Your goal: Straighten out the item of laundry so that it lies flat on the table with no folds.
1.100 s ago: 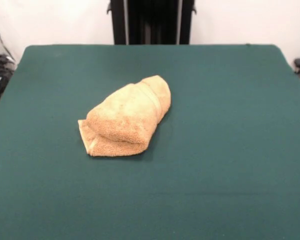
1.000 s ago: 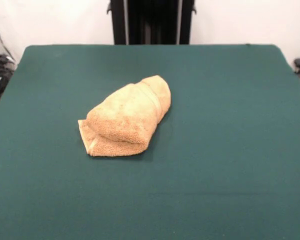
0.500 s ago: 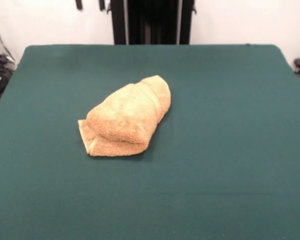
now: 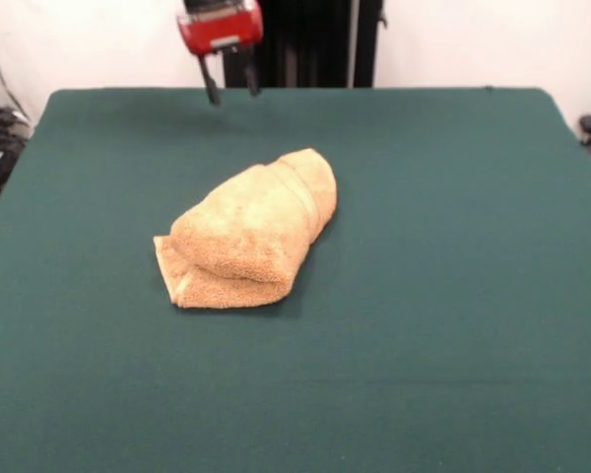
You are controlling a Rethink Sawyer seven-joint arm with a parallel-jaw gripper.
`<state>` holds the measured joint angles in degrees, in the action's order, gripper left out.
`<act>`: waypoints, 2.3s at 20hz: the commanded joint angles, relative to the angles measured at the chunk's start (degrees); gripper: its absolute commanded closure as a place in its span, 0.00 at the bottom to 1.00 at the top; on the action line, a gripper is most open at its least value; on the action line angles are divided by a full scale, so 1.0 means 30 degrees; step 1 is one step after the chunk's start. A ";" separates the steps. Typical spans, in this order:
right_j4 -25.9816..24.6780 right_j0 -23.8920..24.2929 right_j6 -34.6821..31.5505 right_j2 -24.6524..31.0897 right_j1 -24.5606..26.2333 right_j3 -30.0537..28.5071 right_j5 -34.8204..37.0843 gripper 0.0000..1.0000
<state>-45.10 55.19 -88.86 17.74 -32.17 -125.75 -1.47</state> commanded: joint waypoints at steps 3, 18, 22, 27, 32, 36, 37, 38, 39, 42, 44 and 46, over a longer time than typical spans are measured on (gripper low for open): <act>-0.1037 -0.3267 -0.2129 0.0672 0.4207 0.4883 -0.5049 0.00; 0.0614 -0.4489 -0.2471 -0.2268 0.2838 0.1178 -1.3571 0.00; -0.0714 -0.3858 -0.1565 -0.2715 0.3802 0.1276 -1.6514 0.00; -0.1182 -0.3682 -0.1359 -0.3335 0.3823 0.1375 -1.8166 0.00; -0.1166 -0.3855 -0.2240 -0.3445 0.2472 0.0713 -1.8076 0.00; -0.0361 -0.3988 -0.2573 -0.3008 0.3602 0.1317 -1.9829 0.00; -0.0185 -0.4123 -0.2086 -0.2869 0.4371 0.1801 -2.1055 0.00; -0.0161 -0.4212 -0.1769 -0.2790 0.4714 0.2060 -2.1692 0.00; -0.0164 -0.4337 -0.1280 -0.2653 0.5174 0.2450 -2.2617 0.00; -0.0032 -0.4618 -0.1276 -0.2661 0.5509 0.2899 -2.2917 0.00; 0.0074 -0.4754 -0.1459 -0.2718 0.5371 0.2878 -2.3006 0.00; 0.0229 -0.4850 -0.1651 -0.2825 0.5118 0.2678 -2.3130 0.00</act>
<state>-48.19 44.18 -88.87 6.80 -18.73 -123.63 -67.28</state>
